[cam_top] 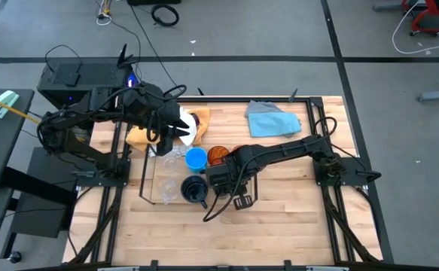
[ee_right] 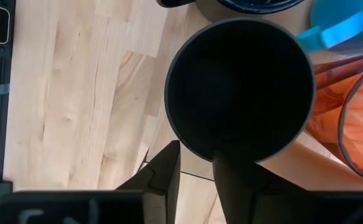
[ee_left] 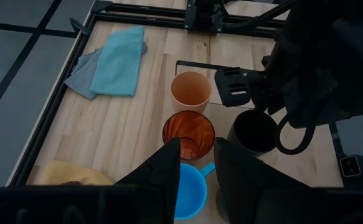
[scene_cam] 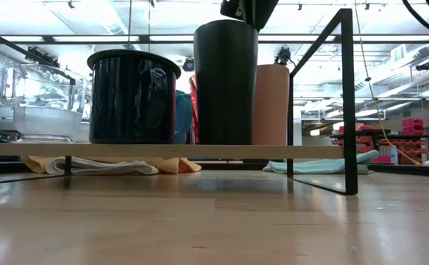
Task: Stack small to large cups/mugs on shelf
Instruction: Remove the white towel from the top of the purple cup
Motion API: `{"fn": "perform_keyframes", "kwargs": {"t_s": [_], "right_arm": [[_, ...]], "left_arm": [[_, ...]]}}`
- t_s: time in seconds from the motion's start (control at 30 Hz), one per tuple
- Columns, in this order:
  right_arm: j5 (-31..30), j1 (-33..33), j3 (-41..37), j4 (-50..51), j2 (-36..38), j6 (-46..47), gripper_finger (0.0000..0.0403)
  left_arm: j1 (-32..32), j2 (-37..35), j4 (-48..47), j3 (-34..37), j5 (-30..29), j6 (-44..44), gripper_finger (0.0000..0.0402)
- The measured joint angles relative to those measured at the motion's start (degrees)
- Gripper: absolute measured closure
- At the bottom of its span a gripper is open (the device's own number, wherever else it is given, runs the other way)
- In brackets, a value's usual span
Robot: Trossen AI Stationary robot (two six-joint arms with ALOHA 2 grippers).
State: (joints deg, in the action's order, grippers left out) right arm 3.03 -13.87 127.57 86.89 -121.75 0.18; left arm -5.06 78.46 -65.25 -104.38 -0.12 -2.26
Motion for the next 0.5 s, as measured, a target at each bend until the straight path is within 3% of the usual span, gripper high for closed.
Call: {"fn": "perform_keyframes", "kwargs": {"t_s": [0.5], "right_arm": [[-0.35,0.76,7.06,3.31,2.17,2.33,0.0295]], "left_arm": [[-0.02,-0.01,-0.02,0.0,-0.01,0.11,0.0294]]}}
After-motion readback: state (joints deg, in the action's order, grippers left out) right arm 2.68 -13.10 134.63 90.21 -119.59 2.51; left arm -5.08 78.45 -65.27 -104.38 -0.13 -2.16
